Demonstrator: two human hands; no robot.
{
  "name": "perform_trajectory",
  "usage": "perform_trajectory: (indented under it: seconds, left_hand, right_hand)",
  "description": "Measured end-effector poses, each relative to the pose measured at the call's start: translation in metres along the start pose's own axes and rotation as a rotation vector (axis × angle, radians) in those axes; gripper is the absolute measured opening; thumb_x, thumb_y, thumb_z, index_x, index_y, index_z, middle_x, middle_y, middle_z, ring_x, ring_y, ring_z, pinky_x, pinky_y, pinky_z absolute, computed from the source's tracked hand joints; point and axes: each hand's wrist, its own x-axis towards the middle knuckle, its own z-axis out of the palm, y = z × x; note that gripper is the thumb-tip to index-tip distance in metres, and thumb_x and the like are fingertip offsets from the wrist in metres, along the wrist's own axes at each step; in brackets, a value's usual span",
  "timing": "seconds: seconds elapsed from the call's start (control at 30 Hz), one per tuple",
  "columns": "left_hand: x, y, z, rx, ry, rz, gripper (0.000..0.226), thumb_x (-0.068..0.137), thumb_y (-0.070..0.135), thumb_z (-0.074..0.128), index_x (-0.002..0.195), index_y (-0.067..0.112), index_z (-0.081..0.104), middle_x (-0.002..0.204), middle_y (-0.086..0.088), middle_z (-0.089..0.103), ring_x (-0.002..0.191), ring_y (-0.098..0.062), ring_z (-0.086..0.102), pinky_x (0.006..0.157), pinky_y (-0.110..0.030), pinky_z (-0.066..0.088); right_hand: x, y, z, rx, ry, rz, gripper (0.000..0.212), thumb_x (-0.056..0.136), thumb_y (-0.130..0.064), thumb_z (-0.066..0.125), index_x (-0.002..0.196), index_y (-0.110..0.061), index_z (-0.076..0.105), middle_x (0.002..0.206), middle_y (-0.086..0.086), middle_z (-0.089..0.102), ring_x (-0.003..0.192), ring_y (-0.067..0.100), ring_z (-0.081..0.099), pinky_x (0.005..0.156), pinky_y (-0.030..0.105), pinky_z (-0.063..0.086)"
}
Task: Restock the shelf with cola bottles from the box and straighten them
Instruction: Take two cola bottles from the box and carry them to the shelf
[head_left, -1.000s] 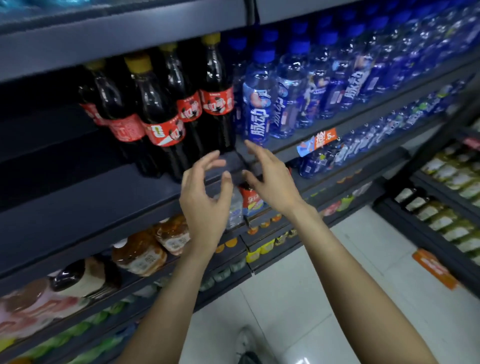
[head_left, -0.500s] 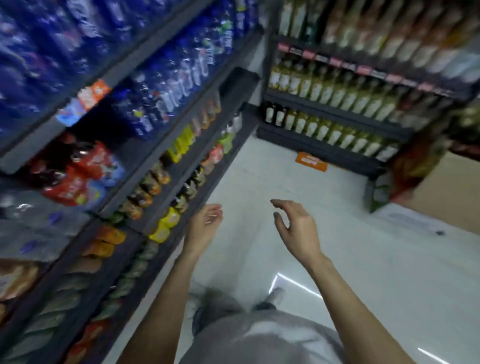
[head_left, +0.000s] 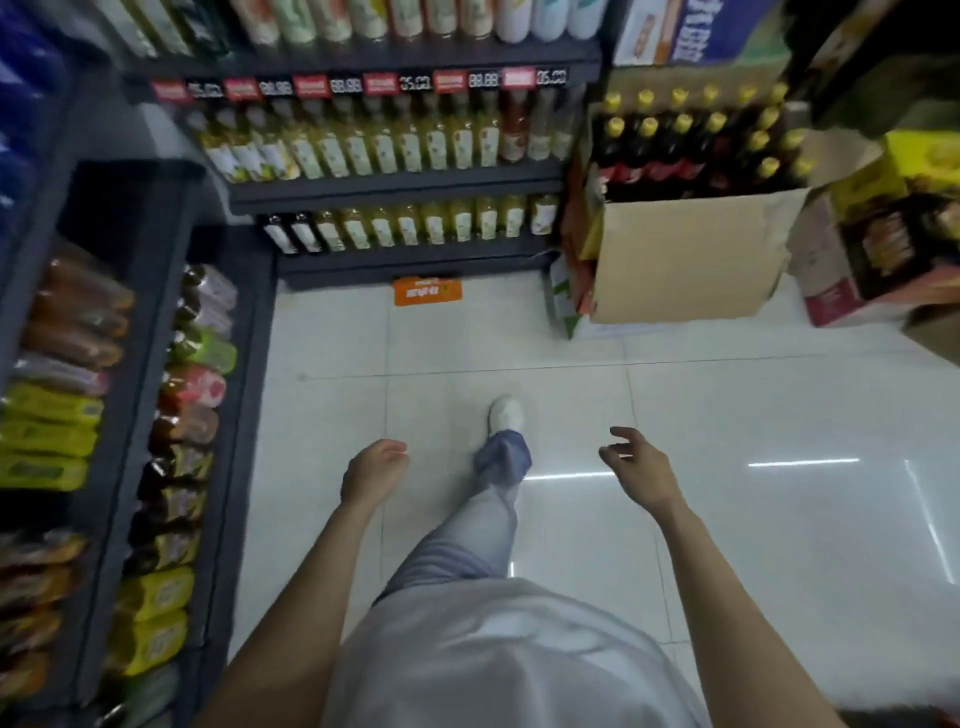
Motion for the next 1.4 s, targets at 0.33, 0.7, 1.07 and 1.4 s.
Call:
perform_trajectory:
  seconds: [0.33,0.7,1.07,1.4]
  left_hand:
    - [0.147,0.260,0.081,0.154,-0.120,0.183,0.026,0.089,0.020,0.055,0.113,0.018,0.063,0.116,-0.003,0.065,0.104,-0.021,0.060,0.090,-0.030,0.047]
    - [0.263,0.467,0.150,0.191,-0.009,0.397,0.032,0.091,0.015,0.058,0.123,0.013,0.056,0.115,-0.005,0.062,0.103,-0.018,0.059,0.077,-0.024,0.040]
    - [0.364,0.534,0.235,0.218,0.210,0.348,0.068,0.076,0.022,0.075,0.137,0.017,0.045,0.130,-0.013,0.042,0.119,-0.029,0.048,0.096,-0.033,0.041]
    - [0.401,0.522,0.271,0.379,0.402,0.300,0.085,0.068,0.034,0.082,0.140,0.025,0.037,0.139,-0.013,0.032,0.129,-0.032,0.033,0.096,-0.044,0.044]
  right_hand:
    - [0.163,-0.063,-0.165,-0.065,0.109,0.105,0.036,0.094,-0.024,0.052,0.129,-0.015,0.051,0.114,0.007,0.065,0.100,0.025,0.061,0.085,0.036,0.049]
    - [0.389,-0.164,-0.271,-0.123,0.139,-0.332,0.038,0.090,-0.013,0.060,0.127,-0.006,0.053,0.120,0.011,0.061,0.107,0.027,0.059,0.090,0.034,0.047]
    - [0.544,-0.202,-0.248,-0.801,0.045,-0.748,0.073,0.089,0.004,0.051,0.150,-0.011,0.014,0.154,0.012,0.021,0.140,0.027,0.025,0.112,0.030,0.028]
    - [0.572,-0.137,-0.227,-0.511,-0.205,-0.804,0.064,0.071,-0.015,0.077,0.130,-0.016,0.051,0.141,0.013,0.042,0.128,0.034,0.039,0.104,0.042,0.036]
